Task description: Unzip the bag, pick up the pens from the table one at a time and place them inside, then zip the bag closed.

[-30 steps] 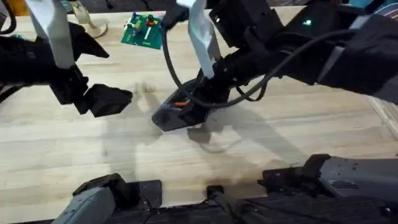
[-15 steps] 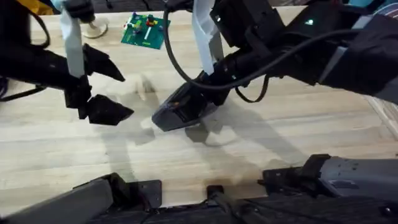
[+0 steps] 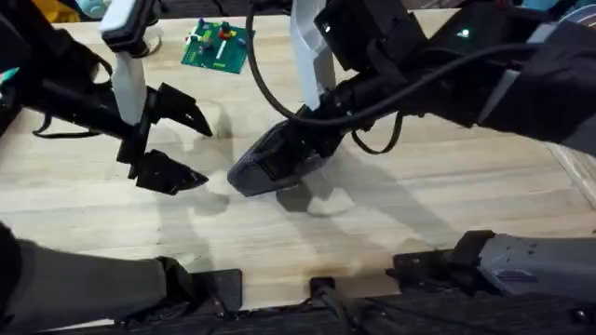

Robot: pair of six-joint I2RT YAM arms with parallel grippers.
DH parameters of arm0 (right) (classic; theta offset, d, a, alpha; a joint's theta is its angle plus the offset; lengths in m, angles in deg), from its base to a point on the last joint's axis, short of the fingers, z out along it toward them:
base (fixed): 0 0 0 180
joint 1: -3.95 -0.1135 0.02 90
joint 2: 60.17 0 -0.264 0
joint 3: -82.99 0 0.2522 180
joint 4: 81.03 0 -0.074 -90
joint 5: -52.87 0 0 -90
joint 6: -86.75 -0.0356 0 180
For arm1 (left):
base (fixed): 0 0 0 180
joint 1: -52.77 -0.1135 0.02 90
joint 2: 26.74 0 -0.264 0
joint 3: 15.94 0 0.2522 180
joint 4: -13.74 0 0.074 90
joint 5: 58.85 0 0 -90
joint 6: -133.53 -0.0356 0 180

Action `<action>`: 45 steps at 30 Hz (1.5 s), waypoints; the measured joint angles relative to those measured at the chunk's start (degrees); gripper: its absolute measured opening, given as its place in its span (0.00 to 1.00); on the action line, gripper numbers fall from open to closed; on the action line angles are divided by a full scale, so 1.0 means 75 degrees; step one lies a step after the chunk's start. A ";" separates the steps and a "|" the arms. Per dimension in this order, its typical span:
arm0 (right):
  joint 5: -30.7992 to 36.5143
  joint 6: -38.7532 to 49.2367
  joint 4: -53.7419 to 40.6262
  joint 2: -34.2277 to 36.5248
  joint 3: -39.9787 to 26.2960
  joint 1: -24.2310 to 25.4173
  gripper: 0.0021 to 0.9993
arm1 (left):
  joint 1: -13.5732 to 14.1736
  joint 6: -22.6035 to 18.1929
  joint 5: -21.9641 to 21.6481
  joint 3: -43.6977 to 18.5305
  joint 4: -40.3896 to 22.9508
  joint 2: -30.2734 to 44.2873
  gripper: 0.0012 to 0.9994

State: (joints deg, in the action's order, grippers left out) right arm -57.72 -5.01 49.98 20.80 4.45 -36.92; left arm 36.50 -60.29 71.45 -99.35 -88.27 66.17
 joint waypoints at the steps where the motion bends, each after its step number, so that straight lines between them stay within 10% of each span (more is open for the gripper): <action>1: -0.0002 -0.0004 0.0000 -0.0002 0.0000 0.0000 1.00 | 0.0000 -0.0053 0.0033 0.0000 -0.0034 0.0078 0.99; 45: -0.0401 -0.3803 0.1185 0.1184 0.0000 -0.0440 1.00 | 0.0466 -0.0281 0.1039 -0.0003 -0.0092 0.0526 0.99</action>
State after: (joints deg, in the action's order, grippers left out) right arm -60.73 -33.53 58.87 29.67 4.45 -40.22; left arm 40.00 -62.40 79.24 -99.37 -88.96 70.12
